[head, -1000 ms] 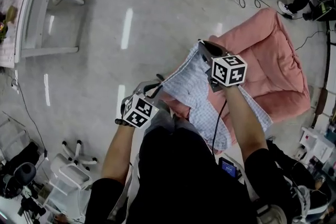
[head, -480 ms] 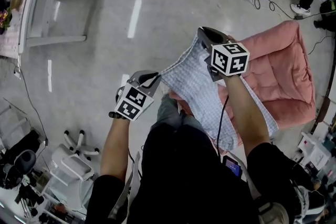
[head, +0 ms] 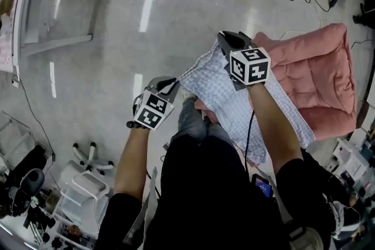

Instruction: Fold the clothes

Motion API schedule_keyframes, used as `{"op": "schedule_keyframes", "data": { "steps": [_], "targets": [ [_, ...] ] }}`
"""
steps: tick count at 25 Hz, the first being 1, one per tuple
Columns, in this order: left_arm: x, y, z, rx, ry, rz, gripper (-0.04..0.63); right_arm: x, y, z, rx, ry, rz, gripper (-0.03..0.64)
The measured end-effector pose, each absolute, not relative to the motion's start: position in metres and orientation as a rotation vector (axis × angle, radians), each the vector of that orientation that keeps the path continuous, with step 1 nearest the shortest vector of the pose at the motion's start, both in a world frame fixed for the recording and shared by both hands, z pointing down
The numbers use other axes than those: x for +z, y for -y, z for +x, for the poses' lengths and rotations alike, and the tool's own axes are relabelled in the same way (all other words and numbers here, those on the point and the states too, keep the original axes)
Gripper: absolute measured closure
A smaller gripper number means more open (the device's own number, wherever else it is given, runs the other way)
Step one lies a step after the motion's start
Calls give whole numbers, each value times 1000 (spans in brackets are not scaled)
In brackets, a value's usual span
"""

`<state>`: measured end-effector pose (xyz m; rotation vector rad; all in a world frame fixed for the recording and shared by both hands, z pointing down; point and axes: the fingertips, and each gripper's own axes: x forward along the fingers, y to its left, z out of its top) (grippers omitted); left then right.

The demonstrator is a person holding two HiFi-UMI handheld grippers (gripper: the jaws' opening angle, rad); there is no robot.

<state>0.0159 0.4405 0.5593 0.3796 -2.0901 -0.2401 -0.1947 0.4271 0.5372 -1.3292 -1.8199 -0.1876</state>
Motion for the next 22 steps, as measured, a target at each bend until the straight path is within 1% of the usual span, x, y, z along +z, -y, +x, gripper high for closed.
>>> {"op": "schedule_keyframes", "data": {
  "steps": [4, 6, 7, 9, 16, 22],
  "targets": [
    [566, -441, 15, -226, 2087, 374, 539, 548, -423, -186, -210, 1804, -1319, 563],
    [565, -445, 14, -214, 2094, 357, 507, 551, -423, -180, -229, 1790, -1332, 488],
    [563, -447, 14, -211, 2097, 352, 475, 552, -422, -177, -238, 1781, -1339, 464],
    [561, -451, 14, -205, 2106, 353, 463, 553, -423, -172, -254, 1769, -1348, 417],
    [546, -439, 9, -154, 2113, 432, 463, 535, -403, -168, -208, 1834, -1313, 428],
    [532, -416, -12, -70, 2119, 550, 469, 520, -345, -170, -179, 1936, -1227, 436]
  ]
}}
